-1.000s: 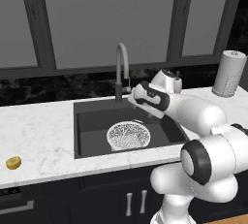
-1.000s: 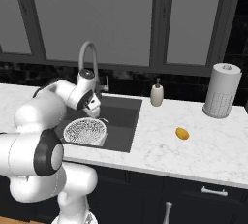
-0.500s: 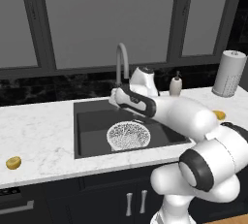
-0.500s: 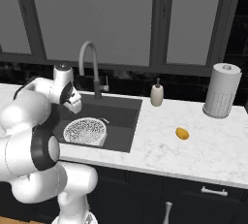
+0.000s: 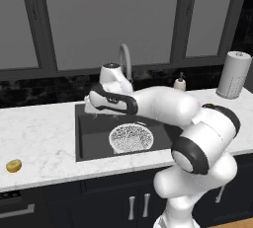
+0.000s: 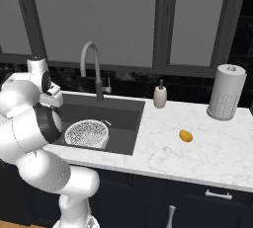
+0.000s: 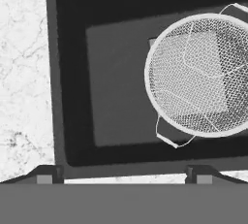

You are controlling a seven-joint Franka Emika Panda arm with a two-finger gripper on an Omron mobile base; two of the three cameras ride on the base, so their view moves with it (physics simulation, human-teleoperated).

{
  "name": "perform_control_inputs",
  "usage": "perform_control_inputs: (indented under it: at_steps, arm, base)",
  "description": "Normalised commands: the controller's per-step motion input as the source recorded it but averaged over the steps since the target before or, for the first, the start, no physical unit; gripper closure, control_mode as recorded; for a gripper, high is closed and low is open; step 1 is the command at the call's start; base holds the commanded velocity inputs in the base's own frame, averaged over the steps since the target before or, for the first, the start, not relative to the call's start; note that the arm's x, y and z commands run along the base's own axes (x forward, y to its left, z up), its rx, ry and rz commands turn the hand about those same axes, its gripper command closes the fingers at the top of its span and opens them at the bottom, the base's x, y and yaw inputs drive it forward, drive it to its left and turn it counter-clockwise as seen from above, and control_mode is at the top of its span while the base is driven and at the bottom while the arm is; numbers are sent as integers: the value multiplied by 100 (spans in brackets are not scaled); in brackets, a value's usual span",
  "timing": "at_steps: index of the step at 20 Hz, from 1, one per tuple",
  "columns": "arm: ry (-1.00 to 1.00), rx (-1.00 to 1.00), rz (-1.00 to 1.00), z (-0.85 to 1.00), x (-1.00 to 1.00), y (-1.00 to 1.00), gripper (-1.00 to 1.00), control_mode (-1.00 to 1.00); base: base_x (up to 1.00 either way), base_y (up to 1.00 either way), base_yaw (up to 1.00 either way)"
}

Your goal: Put the colander in the sink, put the mango, kiwi in the colander, and turn on the sink faucet and pour water over the colander.

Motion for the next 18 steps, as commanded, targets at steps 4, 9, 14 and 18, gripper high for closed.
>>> perform_control_inputs:
  at_steps: [4,9,14,18]
  arm:
    - [-19,-10,18,0,-59,65,-100,-100]
    - [-17,-5,22,0,-59,50,-100,-100]
    - [5,0,26,0,-14,32,-100,-100]
    - [16,1,36,0,0,20,-100,-100]
  base:
    - [0,0,0]
    - [0,0,0]
    - [0,0,0]
    - [0,0,0]
